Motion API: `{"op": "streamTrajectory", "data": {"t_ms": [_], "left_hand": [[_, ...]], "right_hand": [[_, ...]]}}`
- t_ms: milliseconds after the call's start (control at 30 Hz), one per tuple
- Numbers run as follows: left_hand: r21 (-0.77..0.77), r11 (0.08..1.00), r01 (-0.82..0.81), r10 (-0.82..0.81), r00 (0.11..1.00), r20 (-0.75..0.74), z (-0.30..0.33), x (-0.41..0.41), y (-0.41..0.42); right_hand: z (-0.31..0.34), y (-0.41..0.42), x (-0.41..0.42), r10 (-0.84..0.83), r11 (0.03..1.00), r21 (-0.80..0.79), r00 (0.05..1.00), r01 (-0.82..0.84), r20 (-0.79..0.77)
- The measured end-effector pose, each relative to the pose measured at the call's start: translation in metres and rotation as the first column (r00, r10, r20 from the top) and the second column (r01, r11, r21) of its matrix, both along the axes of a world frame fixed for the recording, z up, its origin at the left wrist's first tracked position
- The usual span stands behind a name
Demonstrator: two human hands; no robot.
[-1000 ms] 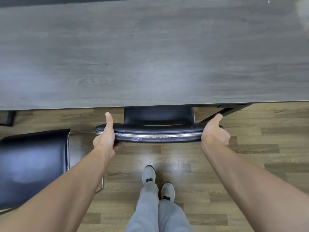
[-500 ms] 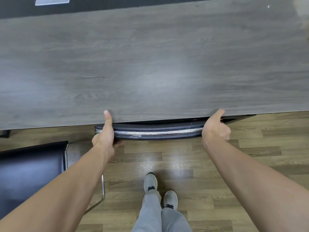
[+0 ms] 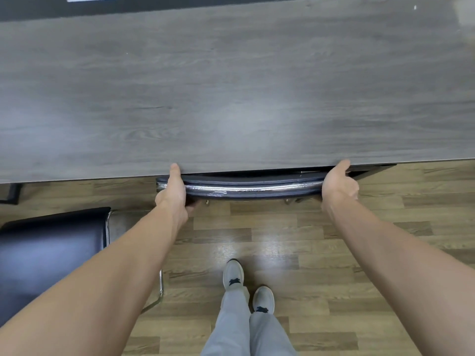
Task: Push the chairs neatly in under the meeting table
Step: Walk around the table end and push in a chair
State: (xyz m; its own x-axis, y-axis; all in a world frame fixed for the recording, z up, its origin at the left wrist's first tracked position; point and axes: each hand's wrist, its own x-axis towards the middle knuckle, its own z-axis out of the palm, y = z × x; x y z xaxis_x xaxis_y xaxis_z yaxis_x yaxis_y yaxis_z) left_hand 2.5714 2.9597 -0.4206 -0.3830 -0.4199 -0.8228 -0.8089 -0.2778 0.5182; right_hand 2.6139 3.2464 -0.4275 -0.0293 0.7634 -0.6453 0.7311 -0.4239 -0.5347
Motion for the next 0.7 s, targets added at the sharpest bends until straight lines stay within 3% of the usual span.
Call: {"op": "streamTrajectory", "data": {"t_ms": [133,333,433,533,633,700], "left_hand": [[0.037,0.993,0.110,-0.108,0.993,-0.048,0.003,0.009,-0.002],[-0.133,0.955,0.265,-0.275,0.959,-0.064,0.033,0.026,0.008],[-0.252,0.889,0.381,-0.408,0.911,-0.064,0.052,0.040,0.006],[-0.348,0.728,0.591,-0.626,0.780,0.015,0.069,0.053,0.006],[-0.457,0.397,0.796,-0.854,0.502,0.133,0.113,0.075,0.015],[-0.540,0.163,0.826,-0.912,0.335,0.238,0.131,0.085,0.016]], "right_hand": [[0.006,-0.007,0.005,0.127,0.992,-0.009,0.991,-0.127,-0.034],[0.038,-0.034,0.015,0.245,0.969,0.005,0.966,-0.245,-0.087],[0.057,-0.042,0.025,0.320,0.947,0.018,0.942,-0.319,-0.098],[0.082,-0.047,0.034,0.420,0.907,0.103,0.896,-0.409,-0.144],[0.111,-0.050,0.042,0.556,0.825,0.220,0.819,-0.521,-0.144],[0.131,-0.051,0.052,0.649,0.747,0.293,0.751,-0.597,-0.122]]}}
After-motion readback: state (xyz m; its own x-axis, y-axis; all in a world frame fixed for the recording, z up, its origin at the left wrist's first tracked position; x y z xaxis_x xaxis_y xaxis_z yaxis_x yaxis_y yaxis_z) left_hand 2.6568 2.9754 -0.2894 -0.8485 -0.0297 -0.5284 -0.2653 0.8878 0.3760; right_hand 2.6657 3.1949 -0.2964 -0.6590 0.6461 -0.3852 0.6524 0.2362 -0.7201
